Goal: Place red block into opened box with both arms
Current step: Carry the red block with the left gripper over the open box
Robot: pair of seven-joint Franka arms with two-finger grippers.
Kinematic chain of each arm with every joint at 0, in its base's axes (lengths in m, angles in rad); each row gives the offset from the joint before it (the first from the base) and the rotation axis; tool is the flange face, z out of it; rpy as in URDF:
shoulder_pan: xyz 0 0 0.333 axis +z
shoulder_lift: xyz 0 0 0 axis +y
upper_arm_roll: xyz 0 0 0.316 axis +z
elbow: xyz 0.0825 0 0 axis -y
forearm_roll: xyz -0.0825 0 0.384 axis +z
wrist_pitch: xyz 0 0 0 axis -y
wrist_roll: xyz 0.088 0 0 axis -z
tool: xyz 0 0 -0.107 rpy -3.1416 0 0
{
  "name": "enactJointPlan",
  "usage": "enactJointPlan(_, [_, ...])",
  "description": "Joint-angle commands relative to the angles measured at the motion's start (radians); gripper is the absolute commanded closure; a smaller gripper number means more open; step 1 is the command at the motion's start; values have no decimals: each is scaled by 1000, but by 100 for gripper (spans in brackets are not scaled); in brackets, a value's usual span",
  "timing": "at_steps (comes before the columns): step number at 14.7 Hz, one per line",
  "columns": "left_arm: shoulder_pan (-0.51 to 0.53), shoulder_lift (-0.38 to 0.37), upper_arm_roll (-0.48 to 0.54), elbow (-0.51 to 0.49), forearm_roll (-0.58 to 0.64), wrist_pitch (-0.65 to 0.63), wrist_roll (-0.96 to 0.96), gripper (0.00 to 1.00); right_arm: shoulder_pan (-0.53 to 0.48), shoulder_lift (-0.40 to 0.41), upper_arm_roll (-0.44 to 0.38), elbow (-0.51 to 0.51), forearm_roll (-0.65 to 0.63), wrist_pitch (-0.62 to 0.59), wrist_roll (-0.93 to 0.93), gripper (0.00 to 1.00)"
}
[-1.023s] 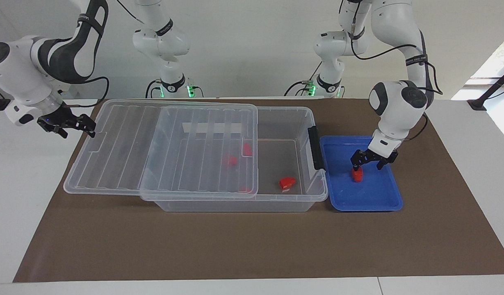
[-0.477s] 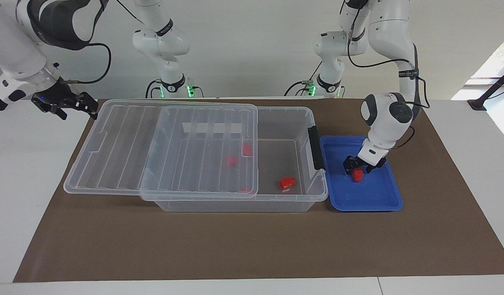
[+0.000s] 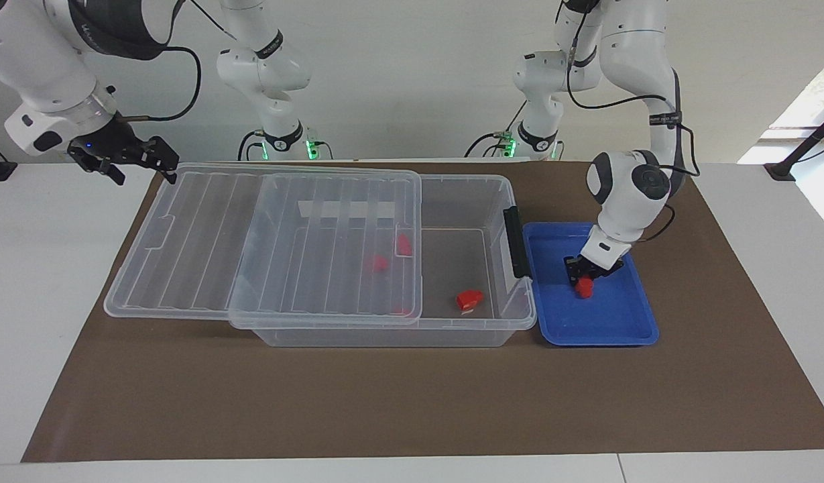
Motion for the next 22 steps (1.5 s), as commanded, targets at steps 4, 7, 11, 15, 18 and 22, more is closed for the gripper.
enactJointPlan(4, [4,-113,11,-8,4,-4,-17,100,-2,-20,98,-8,-2,-3,129,0])
enactJointPlan(7, [7,-161,12,81,4,-162,-17,100,-4,-20,64,-10,1,0,110,0])
enactJointPlan(11, [-10,-219,1,198,4,-349,-24,100,7,-22,69,-11,3,31,116,0])
enactJointPlan(15, [-72,-230,-87,264,6,-428,-232,100,7,-26,69,-14,3,34,113,0])
enactJointPlan(18, [-204,-230,-95,264,4,-410,-383,100,4,-26,68,-14,3,34,112,0])
enactJointPlan(22, [-327,-196,-95,252,6,-362,-517,100,-4,-26,68,-16,1,32,107,0])
